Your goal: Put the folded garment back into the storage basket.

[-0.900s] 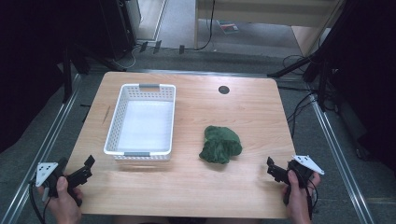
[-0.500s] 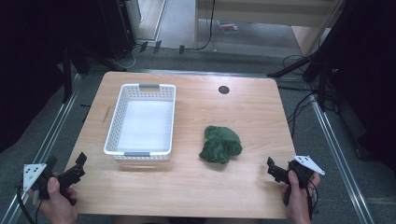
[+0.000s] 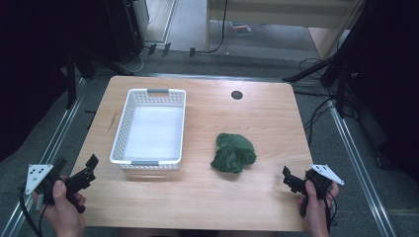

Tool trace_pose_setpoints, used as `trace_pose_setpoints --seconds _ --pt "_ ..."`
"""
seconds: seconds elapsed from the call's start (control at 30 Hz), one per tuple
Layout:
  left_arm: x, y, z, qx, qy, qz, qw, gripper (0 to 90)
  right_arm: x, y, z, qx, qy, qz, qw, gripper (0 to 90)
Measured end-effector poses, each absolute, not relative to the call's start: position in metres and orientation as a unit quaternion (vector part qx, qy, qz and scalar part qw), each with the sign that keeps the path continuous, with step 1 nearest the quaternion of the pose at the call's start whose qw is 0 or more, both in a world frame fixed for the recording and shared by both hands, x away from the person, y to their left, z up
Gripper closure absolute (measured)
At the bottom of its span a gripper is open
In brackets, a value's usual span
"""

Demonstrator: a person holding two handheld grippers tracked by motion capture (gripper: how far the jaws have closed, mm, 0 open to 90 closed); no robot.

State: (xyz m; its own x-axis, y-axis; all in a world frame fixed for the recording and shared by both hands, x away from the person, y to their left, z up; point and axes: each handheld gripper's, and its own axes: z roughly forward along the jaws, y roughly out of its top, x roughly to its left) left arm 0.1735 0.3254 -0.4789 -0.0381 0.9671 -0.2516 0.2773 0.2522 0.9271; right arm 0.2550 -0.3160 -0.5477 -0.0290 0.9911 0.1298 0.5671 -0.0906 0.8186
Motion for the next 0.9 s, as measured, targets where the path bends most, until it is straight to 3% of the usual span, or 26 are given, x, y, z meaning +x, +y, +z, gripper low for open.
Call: trace_pose_setpoints --seconds 0.9 --pt "0.218 0.254 -0.447 0.563 0.572 0.315 0.506 0.0 0.256 -0.316 -0.548 0.634 0.615 0.377 0.279 0.0"
